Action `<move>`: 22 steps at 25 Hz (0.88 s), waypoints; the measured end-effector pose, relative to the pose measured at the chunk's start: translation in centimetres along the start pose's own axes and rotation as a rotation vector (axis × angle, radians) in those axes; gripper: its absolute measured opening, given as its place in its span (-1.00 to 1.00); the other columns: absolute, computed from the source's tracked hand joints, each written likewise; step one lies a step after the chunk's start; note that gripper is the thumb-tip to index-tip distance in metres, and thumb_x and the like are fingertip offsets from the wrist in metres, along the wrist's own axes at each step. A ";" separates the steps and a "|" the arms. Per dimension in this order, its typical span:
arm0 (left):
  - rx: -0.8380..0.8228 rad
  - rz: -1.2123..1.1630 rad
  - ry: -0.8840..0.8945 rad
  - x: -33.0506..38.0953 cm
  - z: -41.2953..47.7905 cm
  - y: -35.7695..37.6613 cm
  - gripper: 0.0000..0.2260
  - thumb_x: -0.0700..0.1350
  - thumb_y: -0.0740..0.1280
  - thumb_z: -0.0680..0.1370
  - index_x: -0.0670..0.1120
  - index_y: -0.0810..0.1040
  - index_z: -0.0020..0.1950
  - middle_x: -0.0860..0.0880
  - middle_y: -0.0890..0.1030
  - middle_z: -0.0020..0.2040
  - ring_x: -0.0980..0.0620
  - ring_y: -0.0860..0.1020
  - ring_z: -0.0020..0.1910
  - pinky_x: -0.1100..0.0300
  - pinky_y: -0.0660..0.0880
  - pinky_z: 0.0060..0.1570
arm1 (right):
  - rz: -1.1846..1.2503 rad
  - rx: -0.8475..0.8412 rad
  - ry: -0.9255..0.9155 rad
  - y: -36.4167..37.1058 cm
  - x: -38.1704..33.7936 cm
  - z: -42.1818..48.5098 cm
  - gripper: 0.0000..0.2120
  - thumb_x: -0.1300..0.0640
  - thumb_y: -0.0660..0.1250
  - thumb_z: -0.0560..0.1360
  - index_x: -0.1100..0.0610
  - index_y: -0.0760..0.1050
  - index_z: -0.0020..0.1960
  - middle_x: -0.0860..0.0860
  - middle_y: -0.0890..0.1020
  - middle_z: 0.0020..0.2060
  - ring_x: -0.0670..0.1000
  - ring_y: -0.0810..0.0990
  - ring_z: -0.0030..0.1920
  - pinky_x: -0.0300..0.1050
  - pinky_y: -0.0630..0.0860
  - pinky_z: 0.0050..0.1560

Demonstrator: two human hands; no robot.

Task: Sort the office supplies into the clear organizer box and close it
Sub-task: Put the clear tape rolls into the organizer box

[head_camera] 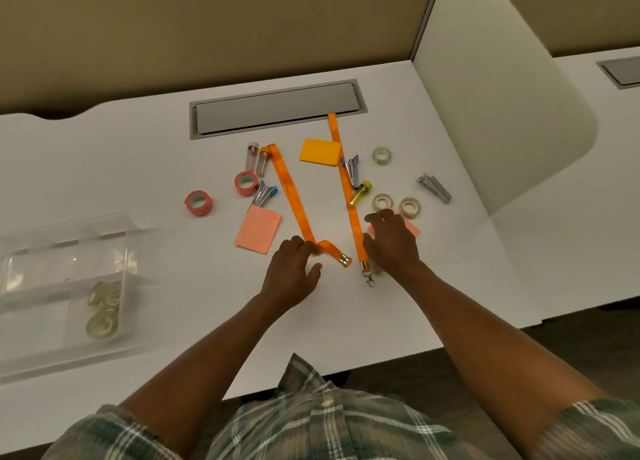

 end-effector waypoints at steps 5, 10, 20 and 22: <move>-0.020 0.016 -0.020 1.2 0.1 1.1 -0.74 0.00 0.40 0.51 -0.01 0.55 0.18 -0.01 0.55 0.07 0.01 0.48 0.01 0.12 0.48 -0.06 | -0.099 0.014 0.094 -0.5 3.3 4.0 -0.58 -0.02 0.31 0.54 0.13 0.42 0.33 0.15 0.46 0.22 0.17 0.46 0.23 0.02 0.49 0.05; -0.018 0.049 -0.042 1.3 -0.4 1.3 -0.75 -0.01 0.41 0.50 -0.01 0.55 0.15 0.01 0.55 0.08 0.01 0.50 0.01 0.12 0.49 -0.07 | -0.185 0.008 0.048 0.6 3.1 7.0 -0.57 -0.01 0.31 0.54 0.13 0.35 0.35 0.16 0.48 0.16 0.16 0.52 0.13 -0.01 0.50 -0.02; -0.016 -0.047 -0.086 4.1 2.3 1.7 -0.62 -0.01 0.42 0.51 -0.02 0.48 0.30 -0.03 0.55 0.17 0.00 0.53 0.12 0.05 0.56 0.06 | 0.335 0.150 0.118 -1.2 4.0 8.0 -0.54 0.00 0.43 0.48 0.09 0.41 0.31 0.11 0.56 0.13 0.10 0.58 0.07 -0.06 0.48 -0.06; -0.014 -0.100 -0.139 5.1 3.7 1.4 -0.47 0.00 0.41 0.52 -0.02 0.35 0.45 -0.06 0.49 0.28 -0.02 0.53 0.17 0.06 0.57 0.07 | 0.600 0.145 0.091 -2.1 3.0 7.1 -0.55 -0.07 0.46 0.46 0.08 0.44 0.26 0.04 0.63 0.06 0.01 0.61 0.01 -0.13 0.51 -0.10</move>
Point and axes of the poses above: each hand's wrist, its own z-axis towards the middle knuckle, its own y-axis out of the palm, x = y × z, the point moved 4 cm from there along z, towards the middle knuckle
